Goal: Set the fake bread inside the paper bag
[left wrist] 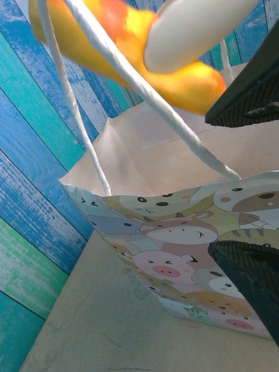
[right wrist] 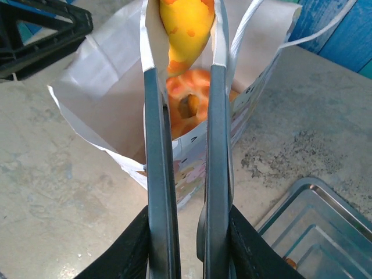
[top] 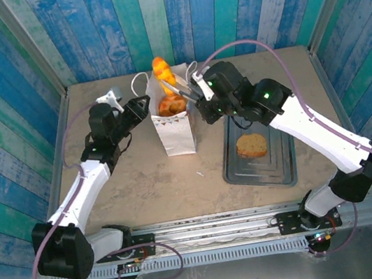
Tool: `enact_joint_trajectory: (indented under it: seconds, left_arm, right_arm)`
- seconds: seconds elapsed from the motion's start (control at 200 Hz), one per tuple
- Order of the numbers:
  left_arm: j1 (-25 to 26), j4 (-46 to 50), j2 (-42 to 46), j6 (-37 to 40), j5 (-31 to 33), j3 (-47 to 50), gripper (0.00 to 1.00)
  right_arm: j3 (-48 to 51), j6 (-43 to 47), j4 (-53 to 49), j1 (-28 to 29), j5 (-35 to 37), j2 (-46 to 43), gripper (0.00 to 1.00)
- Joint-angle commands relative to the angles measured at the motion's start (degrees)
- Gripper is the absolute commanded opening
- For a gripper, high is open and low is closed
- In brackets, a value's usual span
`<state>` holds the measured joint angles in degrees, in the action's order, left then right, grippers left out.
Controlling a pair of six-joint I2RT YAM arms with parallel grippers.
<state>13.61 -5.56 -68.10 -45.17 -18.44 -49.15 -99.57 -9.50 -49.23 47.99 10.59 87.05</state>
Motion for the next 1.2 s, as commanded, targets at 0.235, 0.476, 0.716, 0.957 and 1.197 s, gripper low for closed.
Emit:
enact_joint_trajectory:
  seconds: [0.235,0.476,0.716,0.957,1.197]
  left_arm:
    - [-0.03,-2.20,-0.91,-0.07,-2.63,-0.27,0.37]
    - [0.02,-3.37,-0.72,-0.71,-3.67,0.32,0.23]
    - [0.01,-4.23,-0.86,-1.16,-4.08,0.62,0.12]
    - [0.02,-4.81,-0.93,-1.37,-4.23,0.99,0.08]
    - [0.02,-4.63,-0.55,-1.18,-4.15,1.17,0.08]
  right_arm:
    - [-4.54,-0.27,-4.41,0.28,3.71,4.48,0.32]
    - [-5.68,-0.46,-5.34,0.35,3.81,5.79,0.38]
    - [-6.41,-0.35,-5.96,0.33,4.57,6.10,0.43]
    - [-7.95,-0.63,-6.32,0.34,4.99,6.13,0.43]
    - [-8.97,-0.84,-6.31,0.32,4.39,5.32,0.43]
